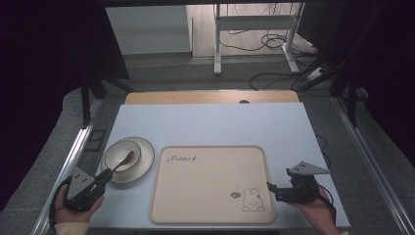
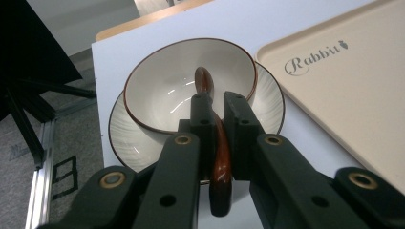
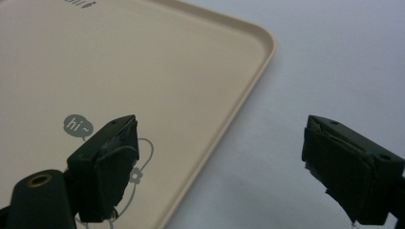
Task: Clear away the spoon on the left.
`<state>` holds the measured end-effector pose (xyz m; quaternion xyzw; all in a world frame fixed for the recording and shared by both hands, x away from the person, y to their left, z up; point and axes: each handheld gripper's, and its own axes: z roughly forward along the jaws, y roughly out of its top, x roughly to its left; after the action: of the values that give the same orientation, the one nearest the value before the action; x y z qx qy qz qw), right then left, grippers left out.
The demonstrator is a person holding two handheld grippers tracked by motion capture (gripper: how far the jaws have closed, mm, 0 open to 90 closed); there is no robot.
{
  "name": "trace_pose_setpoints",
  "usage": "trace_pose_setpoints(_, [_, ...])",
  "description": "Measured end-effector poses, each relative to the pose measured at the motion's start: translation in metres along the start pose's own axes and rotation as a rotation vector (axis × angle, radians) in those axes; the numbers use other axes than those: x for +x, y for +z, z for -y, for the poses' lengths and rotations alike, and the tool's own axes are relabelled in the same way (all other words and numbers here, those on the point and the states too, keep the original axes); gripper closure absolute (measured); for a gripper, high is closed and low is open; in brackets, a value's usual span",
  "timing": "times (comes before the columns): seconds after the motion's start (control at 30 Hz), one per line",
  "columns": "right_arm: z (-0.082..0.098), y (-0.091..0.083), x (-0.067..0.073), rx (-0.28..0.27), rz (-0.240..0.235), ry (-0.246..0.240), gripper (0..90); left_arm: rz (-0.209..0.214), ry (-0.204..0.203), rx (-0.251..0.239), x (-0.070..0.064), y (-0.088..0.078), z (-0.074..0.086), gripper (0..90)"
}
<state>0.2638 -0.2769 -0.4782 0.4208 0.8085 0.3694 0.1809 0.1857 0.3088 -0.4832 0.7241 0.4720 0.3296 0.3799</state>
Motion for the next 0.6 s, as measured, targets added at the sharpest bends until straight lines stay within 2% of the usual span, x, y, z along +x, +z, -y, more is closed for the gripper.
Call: trace_pose_setpoints(0.6, [0.000,0.000,0.000,-0.005,-0.002,0.000,12.6,-0.009,-0.016,-0.056,0.002,-0.012,-0.011,84.7])
